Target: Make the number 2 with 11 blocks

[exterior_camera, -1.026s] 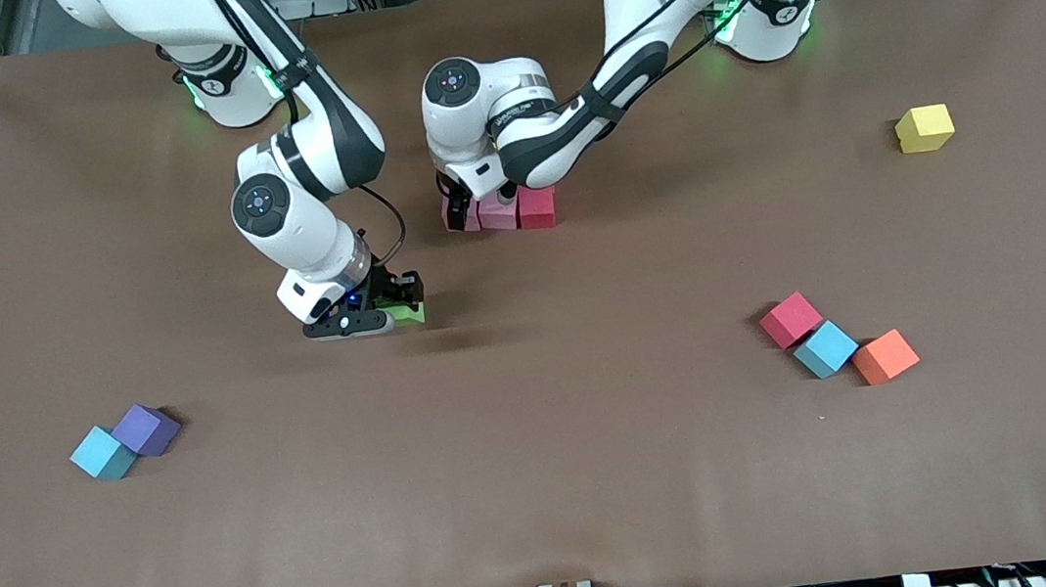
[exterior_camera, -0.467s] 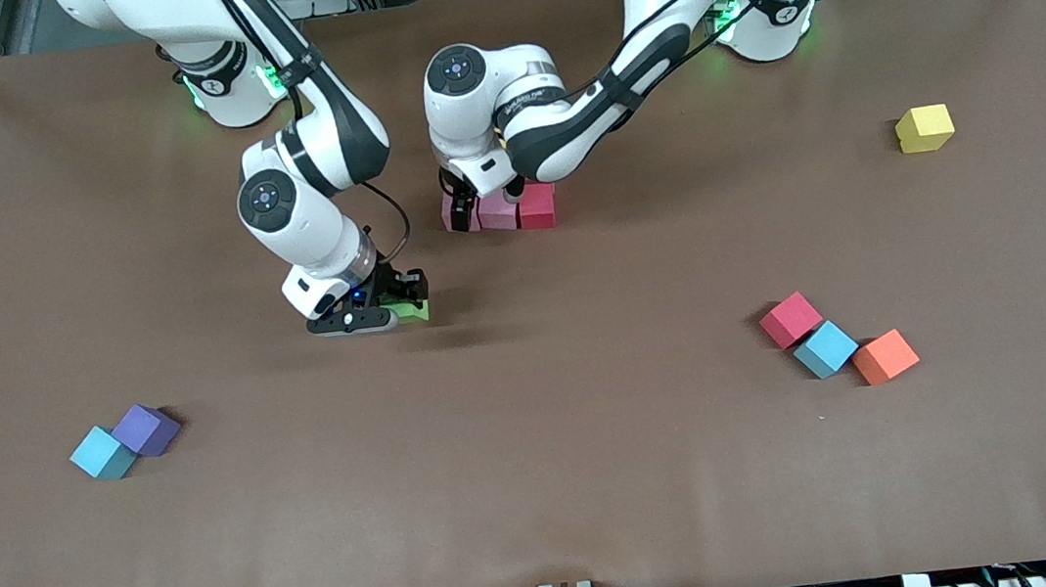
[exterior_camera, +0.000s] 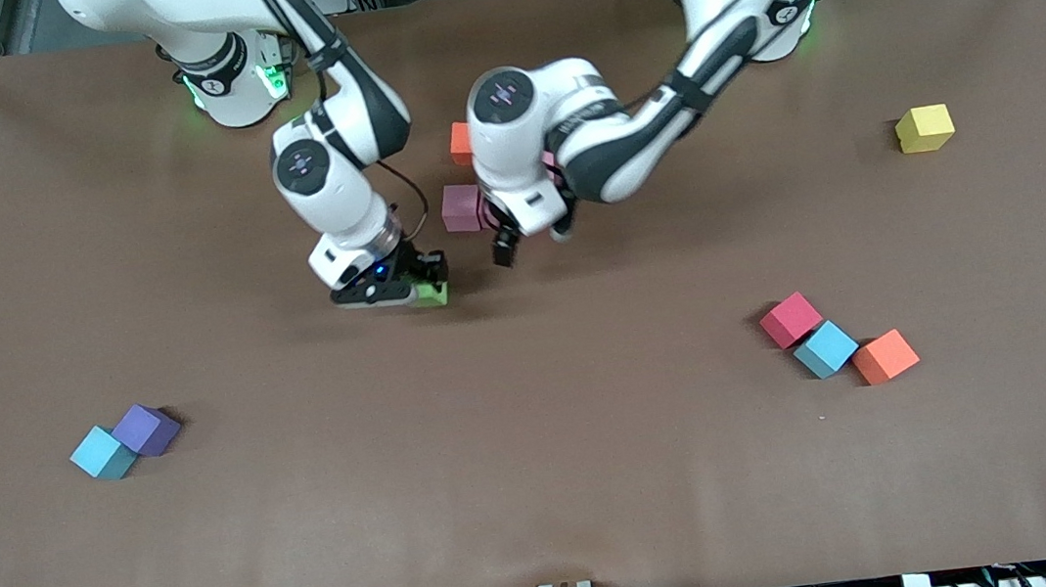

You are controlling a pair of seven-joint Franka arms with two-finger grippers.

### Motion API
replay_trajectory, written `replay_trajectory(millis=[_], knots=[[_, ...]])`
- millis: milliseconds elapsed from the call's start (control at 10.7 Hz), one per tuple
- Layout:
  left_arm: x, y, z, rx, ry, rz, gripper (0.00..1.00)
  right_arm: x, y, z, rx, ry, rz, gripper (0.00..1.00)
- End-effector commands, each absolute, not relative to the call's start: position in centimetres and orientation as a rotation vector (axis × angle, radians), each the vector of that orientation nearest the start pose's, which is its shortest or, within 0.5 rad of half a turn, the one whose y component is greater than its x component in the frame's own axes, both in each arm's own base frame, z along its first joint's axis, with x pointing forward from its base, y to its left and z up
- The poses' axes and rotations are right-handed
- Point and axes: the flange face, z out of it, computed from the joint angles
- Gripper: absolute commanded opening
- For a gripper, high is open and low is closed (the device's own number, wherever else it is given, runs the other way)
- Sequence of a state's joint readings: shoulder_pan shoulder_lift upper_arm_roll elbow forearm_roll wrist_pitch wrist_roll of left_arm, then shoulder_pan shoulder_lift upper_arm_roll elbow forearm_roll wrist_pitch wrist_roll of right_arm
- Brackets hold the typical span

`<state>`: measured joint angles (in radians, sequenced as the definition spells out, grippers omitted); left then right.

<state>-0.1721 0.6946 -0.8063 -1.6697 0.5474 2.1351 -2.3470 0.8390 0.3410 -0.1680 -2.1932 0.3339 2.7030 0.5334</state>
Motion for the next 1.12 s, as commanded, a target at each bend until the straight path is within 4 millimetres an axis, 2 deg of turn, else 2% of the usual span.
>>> replay_trajectory(millis=[0,187,373,467,747,933,1026], knots=[[47.9,-45.4,32.1,-2.691,-1.577,0.046,1.0,43.2,36.9,24.7,-2.926,0.25,-0.13,0.07],[51.0,-41.2,33.0,-2.769,-1.4,0.063,1.0,42.1,37.8,23.9,-2.959,0.22,-0.132,0.03],[53.8,-36.8,32.7,-2.847,-1.166,0.078,1.0,41.0,38.4,22.3,-3.033,0.163,-0.134,0.03],[54.9,-34.9,32.6,-2.866,-1.106,0.086,1.0,40.5,38.8,22.0,-3.051,0.149,-0.149,0.03],[58.0,-28.8,32.4,-2.799,-1.205,0.113,1.0,40.0,39.1,21.3,-3.067,0.192,-0.153,0.03],[59.5,-25.6,32.4,-2.833,-1.127,0.126,1.0,39.7,39.4,21.2,-3.066,0.211,-0.15,0.02],[60.4,-23.2,32.3,-2.83,-1.136,0.135,1.0,39.4,39.7,21.1,-3.065,0.227,-0.149,0.02]])
